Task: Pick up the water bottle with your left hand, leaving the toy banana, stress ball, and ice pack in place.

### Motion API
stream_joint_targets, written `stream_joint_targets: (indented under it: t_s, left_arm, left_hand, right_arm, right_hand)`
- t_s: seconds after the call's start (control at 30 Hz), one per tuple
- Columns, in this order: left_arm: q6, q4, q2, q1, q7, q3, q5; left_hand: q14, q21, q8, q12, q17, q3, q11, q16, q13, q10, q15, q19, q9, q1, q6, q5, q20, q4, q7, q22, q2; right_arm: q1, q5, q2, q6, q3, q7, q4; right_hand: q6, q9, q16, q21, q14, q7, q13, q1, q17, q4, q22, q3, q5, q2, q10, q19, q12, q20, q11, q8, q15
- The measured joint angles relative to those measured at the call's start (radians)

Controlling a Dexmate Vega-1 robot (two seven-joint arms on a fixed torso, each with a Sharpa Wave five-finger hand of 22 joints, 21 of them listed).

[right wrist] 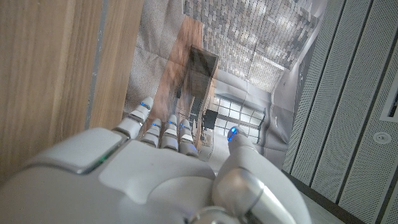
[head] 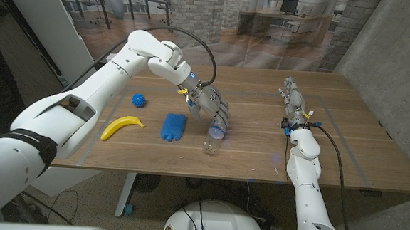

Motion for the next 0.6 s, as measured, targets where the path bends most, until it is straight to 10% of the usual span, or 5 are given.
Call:
stream_joint_targets:
  t_s: [0.6]
  left_arm:
    - [0.043,0.005,0.027,-0.021,0.104,0.063,0.068]
  left_hand:
    - [0.0,-0.007,0.0,0.0,0.0,-0.007,0.0,0.0,0.0,0.0,0.0,0.0,0.0,0.009,0.005,-0.004,0.0,0.001,0.005,0.0,0.009]
  right_arm:
    - [0.01,-0.004,0.0,-0.001,0.002,-0.004,0.016]
  right_hand:
    - [0.0,0.0,0.0,0.0,0.0,0.0,0.0,0.0,0.0,-0.004,0.0,-0.004,0.0,0.0,0.0,0.0,0.0,0.0,0.0,0.0,0.0]
